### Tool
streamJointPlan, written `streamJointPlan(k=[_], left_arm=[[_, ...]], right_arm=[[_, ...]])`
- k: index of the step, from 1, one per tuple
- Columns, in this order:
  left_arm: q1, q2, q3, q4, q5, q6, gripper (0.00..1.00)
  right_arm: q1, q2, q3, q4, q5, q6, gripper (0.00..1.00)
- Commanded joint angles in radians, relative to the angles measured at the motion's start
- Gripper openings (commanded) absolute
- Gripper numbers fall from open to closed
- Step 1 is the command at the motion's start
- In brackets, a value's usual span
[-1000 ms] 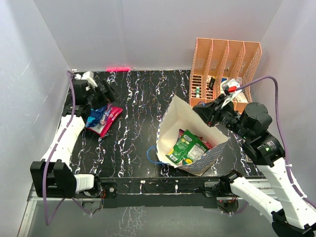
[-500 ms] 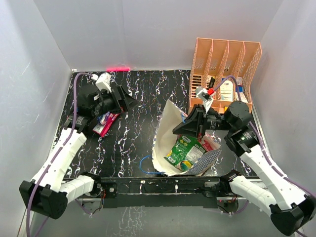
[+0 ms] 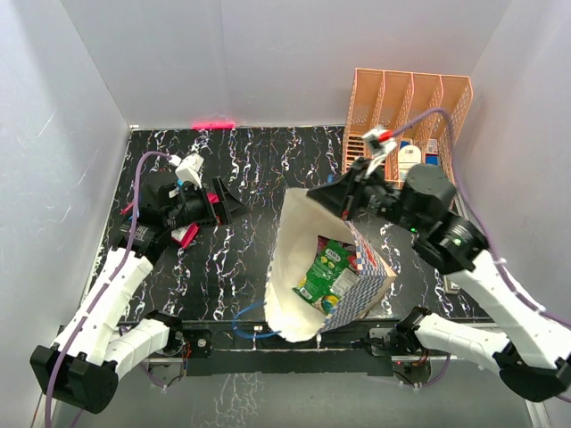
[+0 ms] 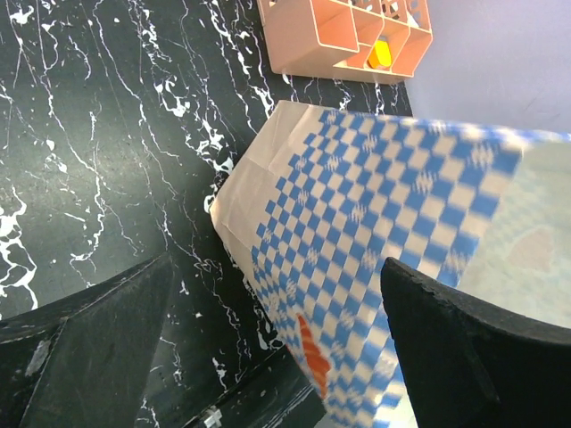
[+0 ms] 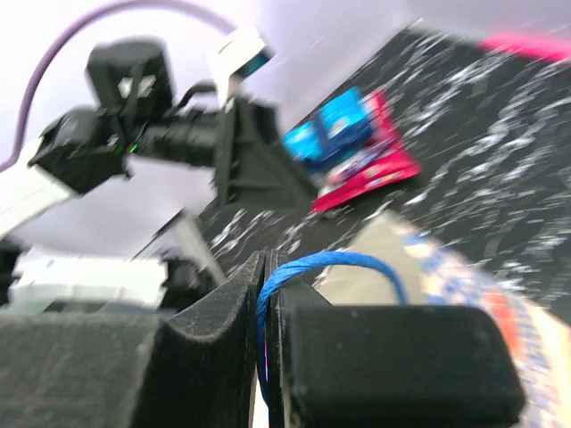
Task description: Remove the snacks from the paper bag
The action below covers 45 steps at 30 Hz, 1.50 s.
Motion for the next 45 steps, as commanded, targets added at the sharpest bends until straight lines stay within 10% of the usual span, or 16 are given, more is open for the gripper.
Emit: streamJointPlan(k=[1,20,24,35,45], left_arm=[[-0.004,0.000,0.086,-0.076,0.006,0.062,0.98],[-0.003,0.025,0.157,-0.102,0.027,0.087,0.98],[-0.003,0.021,0.163,-0.097,0.045,0.084,0.98],[-0.003,-0.024,0.133,-0.082,0.131,0.102,0.98],[-0.003,-0.050,0.015,0.056,0.266,0.000,0.98]], right_arm=[[0.003,-0.122,0.109,-0.124,0.452,-0.138,0.07],[0.004,-0.160,0.392,-0.246,0.982,-0.687,0.07],[0.005,-0.115,0.390,-0.277,0.837,-0.722,0.07],[0.005,0.021,0.170,-0.245,-0.226,-0.426,0.07],[0.005,-0.174,0.103,-0.433,0.072,-0.411,0.07]])
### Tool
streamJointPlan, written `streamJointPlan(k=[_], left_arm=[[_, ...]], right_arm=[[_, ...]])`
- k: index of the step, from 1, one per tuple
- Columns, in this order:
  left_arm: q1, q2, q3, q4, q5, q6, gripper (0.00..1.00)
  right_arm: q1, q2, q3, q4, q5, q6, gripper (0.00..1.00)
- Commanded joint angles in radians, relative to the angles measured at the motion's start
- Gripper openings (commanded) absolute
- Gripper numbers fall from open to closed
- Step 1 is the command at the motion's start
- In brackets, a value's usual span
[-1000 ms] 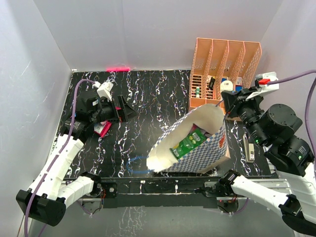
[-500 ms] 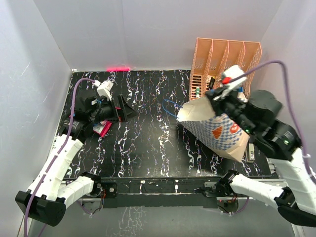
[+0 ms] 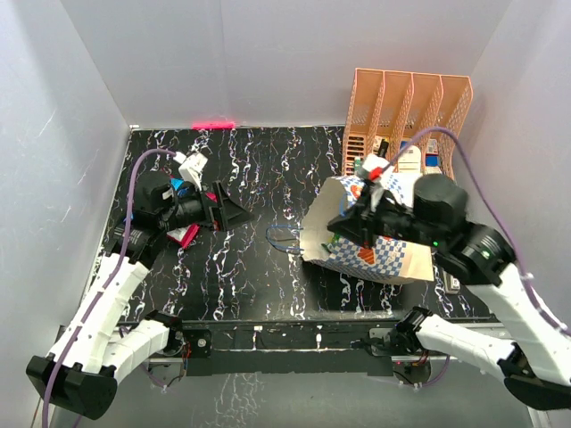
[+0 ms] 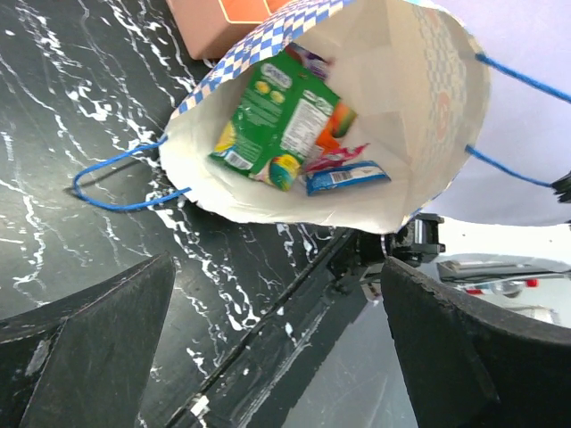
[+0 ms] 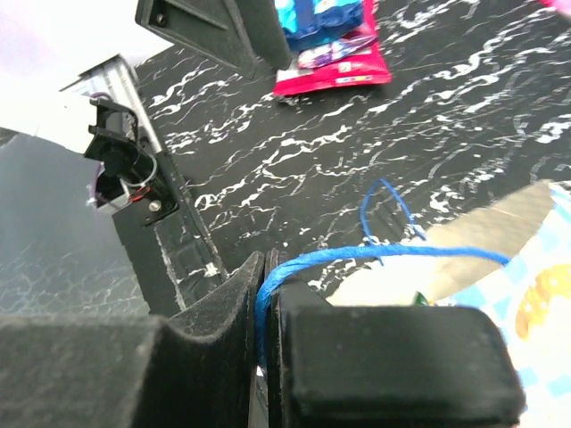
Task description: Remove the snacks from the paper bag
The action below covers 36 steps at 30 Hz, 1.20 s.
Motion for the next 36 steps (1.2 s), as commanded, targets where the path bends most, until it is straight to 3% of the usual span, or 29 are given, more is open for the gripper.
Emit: streamJointPlan(k=[1,6,9,16,22,27,30,36], left_arm=[[-0.002,-0.015,-0.061,0.115,0.101,-0.092,0.98],[-0.035,-0.015,-0.160,0.230,0.074,-0.183,0.98],[-0.099,0.022,-0.199,0.253,0.022,-0.189,0.98],[-0.323,0.111,-0.206,0.251,-0.138,-0.179,0.98],[-0.538,0.169,-0.272,0.379,-0.290,-0.231,0.98],[-0.747,0.185,-0.288,0.421,-0.517,-0.189,0.85],[-0.868,0.199,-0.268,0.455,-0.643,-0.179,0.71],[-1.049,0.383,-0.149,0.474,-0.914,-0.115,0.49]], right_arm=[[0.003,-0.174,-0.006,-0.008,0.155,0.026,0.07],[0.003,-0.283,-0.012,-0.031,0.442,0.074,0.07],[0.003,-0.291,0.002,-0.047,0.486,0.063,0.07],[0.002,-0.261,0.038,-0.065,0.573,0.044,0.08],[0.003,-0.242,0.072,-0.013,0.836,0.075,0.07],[0.005,-0.247,0.071,0.060,0.902,0.069,0.08],[0.004,-0.227,0.092,0.043,0.893,0.063,0.08],[0.004,-0.233,0.079,0.068,0.832,0.071,0.08]])
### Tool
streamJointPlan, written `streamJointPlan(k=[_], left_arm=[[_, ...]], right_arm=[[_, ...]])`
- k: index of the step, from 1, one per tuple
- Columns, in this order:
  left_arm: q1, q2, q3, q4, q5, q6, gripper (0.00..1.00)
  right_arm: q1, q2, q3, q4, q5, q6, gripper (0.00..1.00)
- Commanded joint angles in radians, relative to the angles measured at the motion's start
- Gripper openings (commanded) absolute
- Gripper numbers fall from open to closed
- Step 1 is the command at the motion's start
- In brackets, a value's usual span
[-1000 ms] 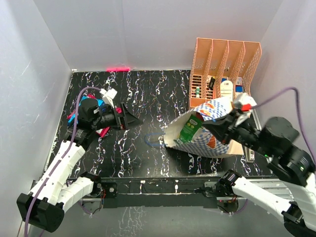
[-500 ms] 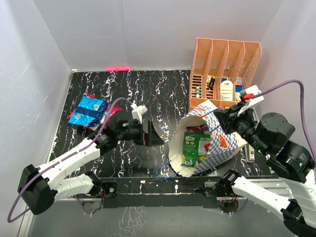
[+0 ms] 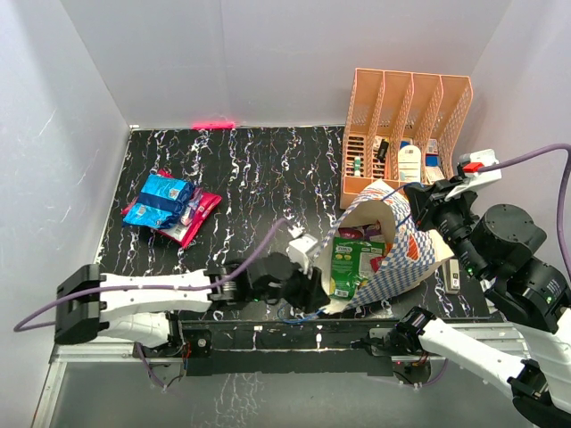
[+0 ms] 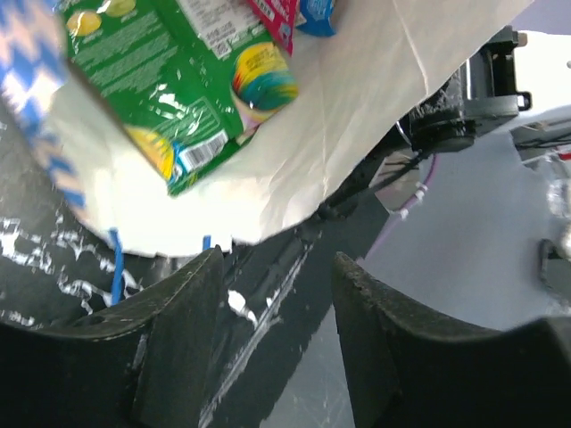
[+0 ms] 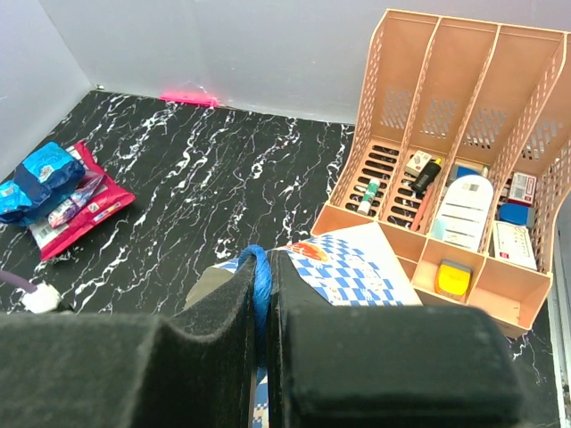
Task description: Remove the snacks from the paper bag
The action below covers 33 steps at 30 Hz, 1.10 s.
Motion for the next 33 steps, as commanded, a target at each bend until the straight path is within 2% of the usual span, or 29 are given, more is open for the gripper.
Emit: streamJointPlan(k=[1,3,5,9,12,19,22,25,28,33], left_arm=[[-0.075,0.142,0.108,0.041,-0.280,0.042,0.46],[-0.083,0.230,0.161,0.018,-0.332,0.035,0.32],[-0.104,0.293,0.177,0.046,-0.401,0.043,0.28],[-0.109,0.367,0.192,0.089,-0.547,0.043,0.27],[-0.109,0.440,0.243,0.089,-0.604,0.059,0.27],[-0.111,0.573,0.337,0.097,-0.637,0.054,0.40],[-0.112,0.610,0.365,0.082,-0.666,0.031,0.52],[-0.116,0.643,0.386,0.043,-0.715,-0.017,0.69],[-0.117,0.670,0.392,0.011,-0.722,-0.069,0.79],[-0.124,0.728,0.407,0.006,-0.693,-0.092,0.83]], right_arm=[[0.003,-0.002,0.025,0.111,-0.017,0.007,0.08],[0.003,-0.004,0.014,0.122,-0.030,0.004,0.07],[0.003,-0.005,0.000,0.134,-0.053,-0.002,0.08],[0.003,0.004,-0.008,0.146,-0.118,-0.018,0.08],[0.004,0.018,0.007,0.132,-0.157,-0.038,0.07],[0.004,0.008,0.007,0.124,-0.215,-0.058,0.08],[0.003,-0.003,-0.006,0.126,-0.224,-0.063,0.07],[0.004,-0.014,-0.008,0.119,-0.227,-0.072,0.07],[0.003,-0.026,-0.011,0.122,-0.228,-0.076,0.07],[0.004,-0.044,-0.011,0.120,-0.232,-0.083,0.07]])
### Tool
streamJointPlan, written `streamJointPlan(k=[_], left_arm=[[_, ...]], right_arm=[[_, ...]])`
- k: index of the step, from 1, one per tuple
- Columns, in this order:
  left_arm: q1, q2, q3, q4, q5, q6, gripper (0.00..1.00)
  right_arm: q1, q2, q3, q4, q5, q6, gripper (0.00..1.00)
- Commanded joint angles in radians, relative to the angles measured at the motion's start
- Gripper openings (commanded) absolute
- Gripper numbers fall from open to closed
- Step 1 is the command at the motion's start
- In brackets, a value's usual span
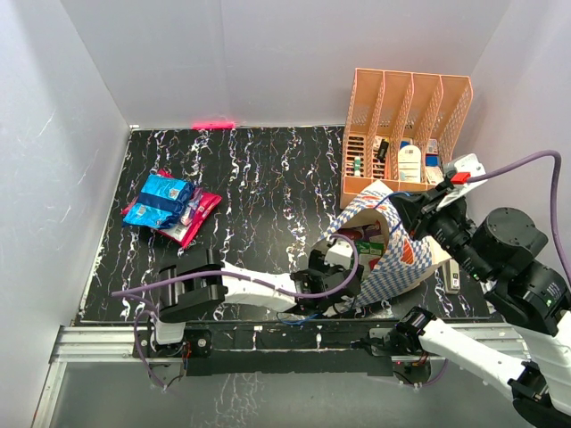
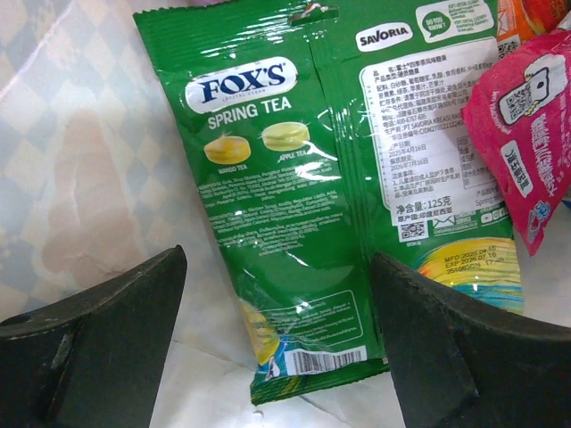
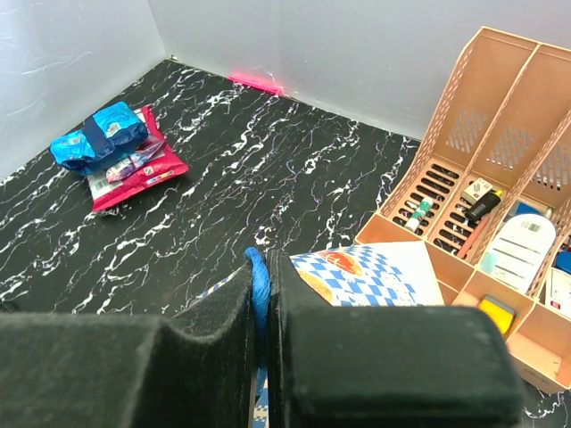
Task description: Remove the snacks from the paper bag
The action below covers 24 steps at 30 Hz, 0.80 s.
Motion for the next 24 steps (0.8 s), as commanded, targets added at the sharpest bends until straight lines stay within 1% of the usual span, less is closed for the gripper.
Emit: streamJointPlan(k=[1,6,9,11,17,21,24], left_arm=[[-0.012,0.050,0.047,-0.040,-0.022,-0.041,0.83],[-0.013,0.105,0.063,-0.050,-0.017,-0.030,0.81],[-0.013,0.127,0.076,-0.058,-0.003,-0.020,0.74],[-0.013,0.129,0.077,-0.053,0.004,-0.008,0.66],[-0.014,0.099,0.050,-0.020,0.007,0.022,0.33],[-0.013,0.059,0.034,-0.010,0.002,0.045,0.17],[-0.013,0.020,0.036,-0.030,0.013,0.063,0.03]], right_arm=[[0.003,-0.029,0.010,0.098,-0.014,-0.017,0.07],[0.004,-0.033,0.014,0.094,-0.021,-0.014,0.07],[0.003,-0.038,0.011,0.096,-0.028,-0.008,0.07],[0.003,-0.043,0.006,0.096,-0.031,-0.005,0.07],[0.003,-0.055,0.004,0.095,-0.031,-0.001,0.07],[0.003,-0.052,0.009,0.088,-0.031,0.000,0.07],[0.004,-0.052,0.011,0.084,-0.022,-0.002,0.07]])
